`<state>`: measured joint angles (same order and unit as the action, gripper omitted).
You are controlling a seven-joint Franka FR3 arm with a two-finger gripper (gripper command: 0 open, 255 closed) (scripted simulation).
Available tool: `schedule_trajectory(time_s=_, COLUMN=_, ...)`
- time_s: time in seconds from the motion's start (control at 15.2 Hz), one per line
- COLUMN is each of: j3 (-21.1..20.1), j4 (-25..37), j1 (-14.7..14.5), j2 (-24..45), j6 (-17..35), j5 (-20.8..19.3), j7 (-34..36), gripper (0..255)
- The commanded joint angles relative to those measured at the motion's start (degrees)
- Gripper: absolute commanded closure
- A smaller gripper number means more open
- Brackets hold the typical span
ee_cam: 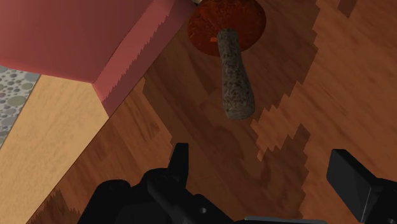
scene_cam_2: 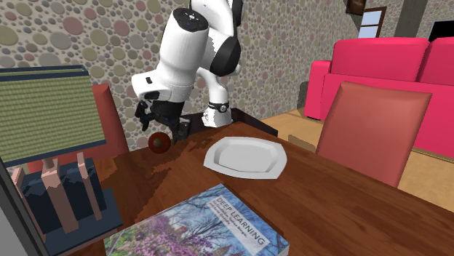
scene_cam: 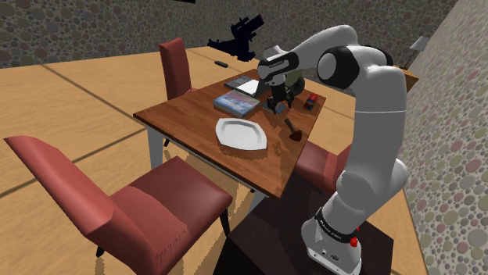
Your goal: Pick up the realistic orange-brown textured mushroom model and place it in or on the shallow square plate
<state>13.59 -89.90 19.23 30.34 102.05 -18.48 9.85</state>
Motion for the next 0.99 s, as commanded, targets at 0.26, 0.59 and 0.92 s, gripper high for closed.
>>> schedule_trajectory(time_s=0.26, j3=0.0, j4=-0.09, j1=0.02, j2=0.03, j6=0.13, j5=0.0, j7=0.02, gripper=0)
schedule_trajectory(time_s=0.59, j3=0.0, j4=-0.08, j1=0.02, j2=0.03, j6=0.13, j5=0.0, j7=0.02, gripper=255)
schedule_trajectory(time_s=0.92, j3=0.0, j4=-0.08, j1=0.02, j2=0.03, j6=0.13, j5=0.0, j7=0.02, gripper=255)
